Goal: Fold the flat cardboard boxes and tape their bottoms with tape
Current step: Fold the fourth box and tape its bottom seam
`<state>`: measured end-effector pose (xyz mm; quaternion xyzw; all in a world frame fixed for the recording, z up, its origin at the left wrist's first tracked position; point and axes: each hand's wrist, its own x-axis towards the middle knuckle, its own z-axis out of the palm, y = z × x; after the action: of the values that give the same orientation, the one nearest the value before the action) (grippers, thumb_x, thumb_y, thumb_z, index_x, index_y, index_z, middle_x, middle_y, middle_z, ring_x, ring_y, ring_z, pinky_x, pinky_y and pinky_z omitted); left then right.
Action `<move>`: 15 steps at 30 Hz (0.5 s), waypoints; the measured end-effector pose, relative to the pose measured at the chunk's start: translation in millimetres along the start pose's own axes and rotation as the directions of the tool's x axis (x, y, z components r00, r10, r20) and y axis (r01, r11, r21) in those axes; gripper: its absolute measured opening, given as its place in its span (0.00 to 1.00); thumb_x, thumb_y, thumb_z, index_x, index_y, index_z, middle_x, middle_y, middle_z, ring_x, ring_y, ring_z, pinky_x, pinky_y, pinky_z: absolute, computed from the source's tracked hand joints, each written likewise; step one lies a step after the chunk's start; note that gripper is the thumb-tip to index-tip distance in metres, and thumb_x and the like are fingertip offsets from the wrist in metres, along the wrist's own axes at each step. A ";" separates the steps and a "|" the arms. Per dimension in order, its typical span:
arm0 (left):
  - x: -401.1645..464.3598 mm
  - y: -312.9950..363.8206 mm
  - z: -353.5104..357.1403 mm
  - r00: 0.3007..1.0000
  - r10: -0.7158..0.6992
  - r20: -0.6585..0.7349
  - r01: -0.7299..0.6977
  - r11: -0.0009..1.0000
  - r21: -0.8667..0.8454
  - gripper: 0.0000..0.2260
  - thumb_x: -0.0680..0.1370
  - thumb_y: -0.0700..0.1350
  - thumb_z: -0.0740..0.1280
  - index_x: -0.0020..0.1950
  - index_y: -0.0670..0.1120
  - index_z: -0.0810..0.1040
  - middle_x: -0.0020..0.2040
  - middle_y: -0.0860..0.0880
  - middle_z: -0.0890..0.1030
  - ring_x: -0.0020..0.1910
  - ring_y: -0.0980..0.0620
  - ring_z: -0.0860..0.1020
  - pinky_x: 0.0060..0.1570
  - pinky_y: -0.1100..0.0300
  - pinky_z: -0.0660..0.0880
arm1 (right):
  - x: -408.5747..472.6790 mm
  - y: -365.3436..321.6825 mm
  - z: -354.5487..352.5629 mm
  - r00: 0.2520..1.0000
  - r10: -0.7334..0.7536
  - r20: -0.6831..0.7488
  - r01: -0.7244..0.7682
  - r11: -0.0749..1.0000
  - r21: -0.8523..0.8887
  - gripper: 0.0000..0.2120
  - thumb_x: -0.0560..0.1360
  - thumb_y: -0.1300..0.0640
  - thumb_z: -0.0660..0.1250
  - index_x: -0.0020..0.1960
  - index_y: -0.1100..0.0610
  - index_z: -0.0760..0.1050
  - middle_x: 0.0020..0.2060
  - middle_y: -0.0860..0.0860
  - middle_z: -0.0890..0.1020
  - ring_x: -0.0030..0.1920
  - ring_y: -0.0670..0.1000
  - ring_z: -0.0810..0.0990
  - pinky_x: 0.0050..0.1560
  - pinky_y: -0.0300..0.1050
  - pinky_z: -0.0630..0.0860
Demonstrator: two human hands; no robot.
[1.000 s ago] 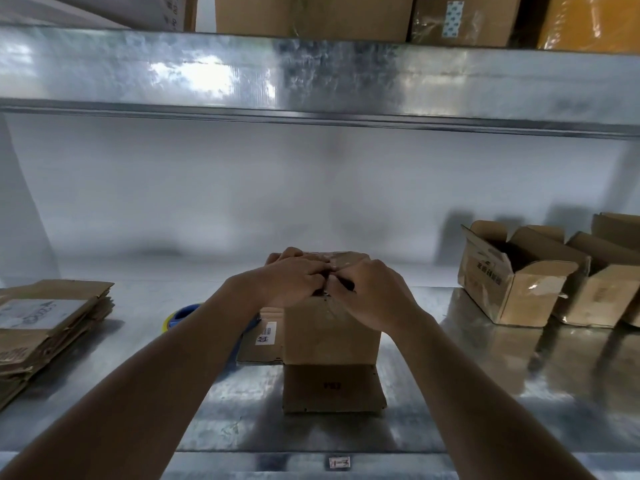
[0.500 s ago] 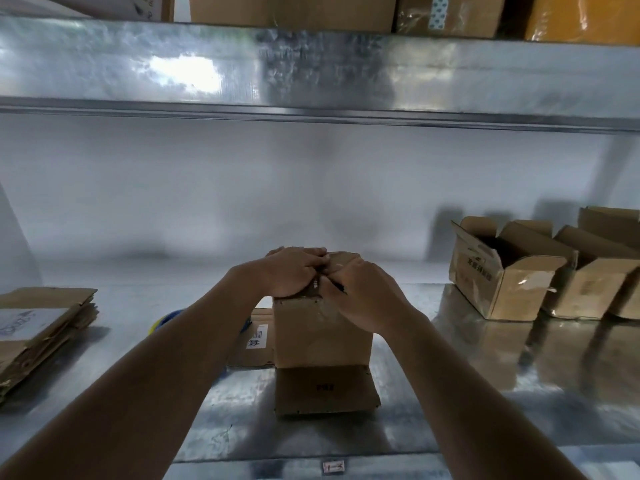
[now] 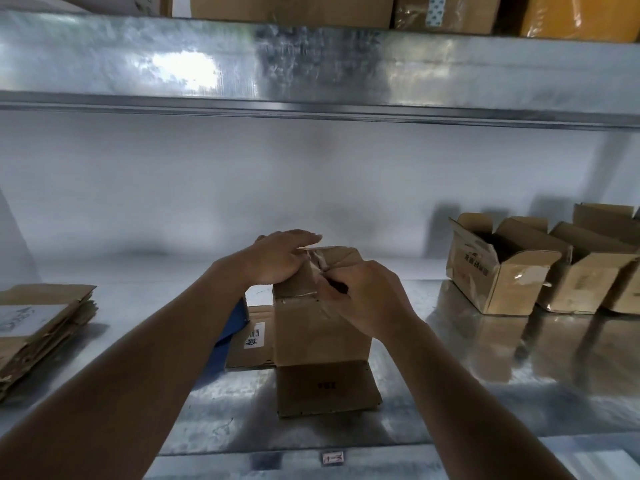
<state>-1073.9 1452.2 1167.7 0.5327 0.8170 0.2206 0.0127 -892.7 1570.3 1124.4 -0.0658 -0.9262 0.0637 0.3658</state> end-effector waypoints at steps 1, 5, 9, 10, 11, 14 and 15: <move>-0.3 -3.9 -0.6 1.000 -0.004 -0.003 0.004 1.000 0.003 0.21 0.86 0.43 0.56 0.76 0.58 0.72 0.80 0.57 0.66 0.80 0.54 0.61 0.80 0.49 0.55 | -0.4 0.6 -0.3 1.000 0.017 0.016 -0.016 1.000 -0.020 0.20 0.84 0.41 0.61 0.36 0.48 0.77 0.27 0.40 0.73 0.28 0.43 0.72 0.31 0.29 0.62; -3.0 -15.5 4.3 0.996 -0.033 0.079 0.035 0.999 -0.025 0.18 0.86 0.43 0.57 0.74 0.53 0.76 0.76 0.54 0.71 0.76 0.53 0.67 0.75 0.57 0.61 | -0.9 2.5 2.2 0.999 0.038 0.023 -0.037 0.999 -0.010 0.24 0.84 0.40 0.55 0.35 0.49 0.75 0.26 0.44 0.73 0.29 0.46 0.73 0.34 0.32 0.63; -1.8 -16.3 11.8 0.998 -0.057 0.017 0.058 0.995 -0.083 0.17 0.87 0.44 0.57 0.72 0.51 0.78 0.70 0.53 0.70 0.70 0.53 0.69 0.68 0.61 0.62 | 2.8 -16.0 -1.7 0.994 0.085 0.063 -0.078 0.991 -0.112 0.27 0.83 0.34 0.49 0.36 0.47 0.75 0.28 0.44 0.75 0.31 0.44 0.75 0.67 0.45 0.72; -1.4 -15.6 12.8 0.998 -0.064 -0.004 0.063 0.993 -0.103 0.17 0.87 0.44 0.57 0.72 0.51 0.78 0.68 0.54 0.68 0.69 0.54 0.68 0.67 0.61 0.62 | 2.7 -25.4 -3.4 0.993 0.097 0.068 -0.088 0.988 -0.124 0.28 0.82 0.31 0.49 0.40 0.47 0.78 0.32 0.43 0.79 0.36 0.43 0.77 0.69 0.46 0.70; -1.8 -15.6 13.9 0.997 -0.070 -0.037 0.064 0.988 -0.137 0.17 0.87 0.44 0.57 0.72 0.51 0.78 0.68 0.55 0.66 0.68 0.55 0.68 0.67 0.61 0.63 | 1.4 -36.1 -5.7 0.993 0.099 0.064 -0.091 0.988 -0.122 0.28 0.80 0.28 0.50 0.46 0.46 0.80 0.38 0.42 0.82 0.42 0.43 0.79 0.68 0.46 0.70; -6.1 -22.2 18.5 0.970 -0.138 -0.199 0.063 0.937 -0.345 0.18 0.85 0.39 0.58 0.72 0.51 0.78 0.71 0.52 0.70 0.71 0.53 0.70 0.73 0.57 0.66 | -3.8 -61.5 -8.8 0.996 0.071 0.044 -0.066 0.991 -0.116 0.25 0.77 0.26 0.58 0.54 0.44 0.82 0.49 0.41 0.84 0.51 0.45 0.80 0.62 0.44 0.71; -8.6 -25.5 18.8 0.957 -0.169 -0.237 0.067 0.920 -0.387 0.19 0.85 0.38 0.58 0.73 0.51 0.77 0.72 0.50 0.72 0.71 0.50 0.72 0.73 0.55 0.68 | -4.6 -65.4 -9.0 0.996 0.074 0.053 -0.067 0.990 -0.127 0.24 0.77 0.27 0.60 0.54 0.44 0.82 0.50 0.43 0.85 0.53 0.46 0.81 0.62 0.46 0.73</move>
<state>-1087.4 1442.7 1139.4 0.4354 0.7848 0.4407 0.0179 -888.1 1505.9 1138.7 -0.1194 -0.9356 0.0204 0.3316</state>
